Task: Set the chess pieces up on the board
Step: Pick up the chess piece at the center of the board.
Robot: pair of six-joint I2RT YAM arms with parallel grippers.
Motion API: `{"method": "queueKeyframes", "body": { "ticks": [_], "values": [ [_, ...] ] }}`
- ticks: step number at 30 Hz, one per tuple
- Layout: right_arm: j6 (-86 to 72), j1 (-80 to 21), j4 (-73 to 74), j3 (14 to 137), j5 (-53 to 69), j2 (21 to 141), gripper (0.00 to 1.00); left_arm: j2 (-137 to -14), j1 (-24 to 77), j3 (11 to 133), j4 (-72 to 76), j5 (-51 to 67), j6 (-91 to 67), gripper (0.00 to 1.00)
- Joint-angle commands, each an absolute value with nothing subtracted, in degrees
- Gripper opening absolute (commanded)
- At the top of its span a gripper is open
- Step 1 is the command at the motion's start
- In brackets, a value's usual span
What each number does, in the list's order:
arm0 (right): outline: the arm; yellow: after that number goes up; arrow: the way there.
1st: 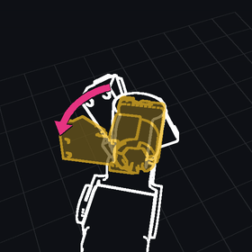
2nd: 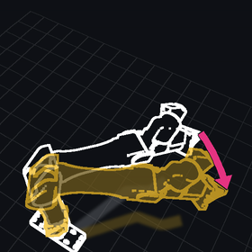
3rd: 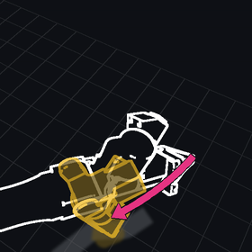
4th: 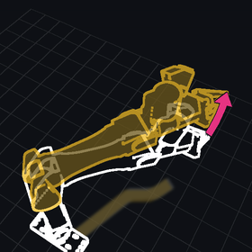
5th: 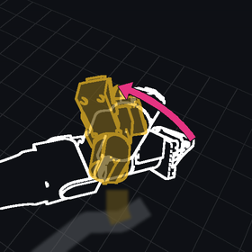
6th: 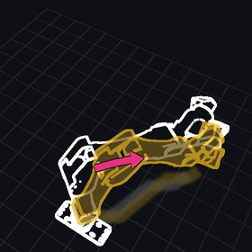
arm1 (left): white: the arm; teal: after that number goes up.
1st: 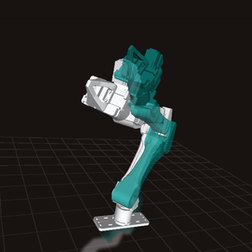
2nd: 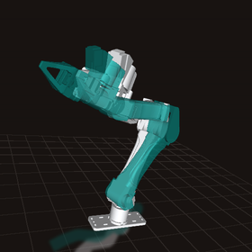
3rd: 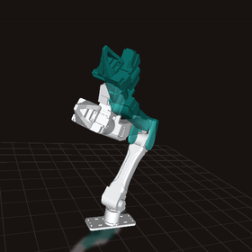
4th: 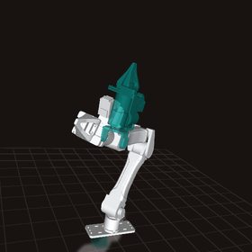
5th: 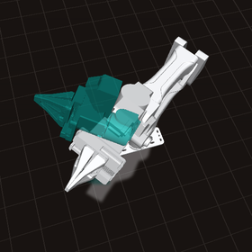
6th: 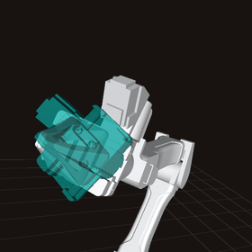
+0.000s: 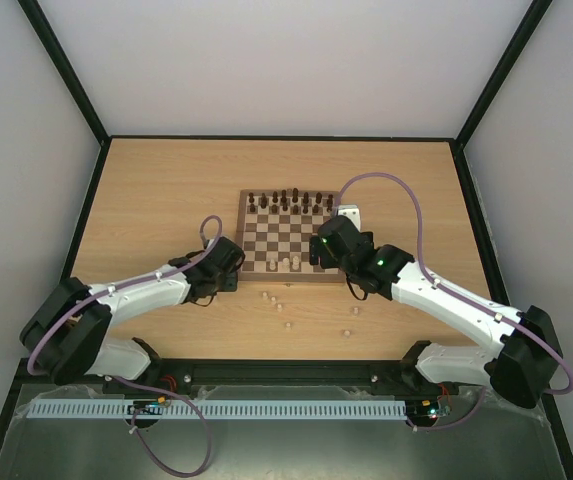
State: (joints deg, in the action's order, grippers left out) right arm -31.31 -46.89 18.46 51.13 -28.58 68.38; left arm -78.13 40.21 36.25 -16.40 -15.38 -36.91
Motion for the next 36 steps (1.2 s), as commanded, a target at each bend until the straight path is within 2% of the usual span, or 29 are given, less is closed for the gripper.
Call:
{"method": "queueKeyframes", "body": {
  "ticks": [1, 23, 29, 36],
  "values": [
    [-31.6, -46.7, 18.5, 50.7, -29.2, 69.1, 0.99, -78.6, 40.1, 35.3, -15.3, -14.3, -37.0, 0.41],
    [-31.5, -46.7, 18.5, 50.7, -29.0, 69.3, 0.99, -76.7, 43.0, 34.6, -18.4, -14.8, -39.5, 0.11],
    [-31.5, -46.7, 18.5, 50.8, -29.0, 69.0, 0.99, -74.8, 44.1, 39.1, -21.7, -15.2, -39.3, 0.10],
    [-31.6, -46.7, 18.7, 50.7, -29.7, 68.6, 0.99, -80.3, 45.9, 46.7, -21.0, -15.0, -38.7, 0.11]
  ]
}}
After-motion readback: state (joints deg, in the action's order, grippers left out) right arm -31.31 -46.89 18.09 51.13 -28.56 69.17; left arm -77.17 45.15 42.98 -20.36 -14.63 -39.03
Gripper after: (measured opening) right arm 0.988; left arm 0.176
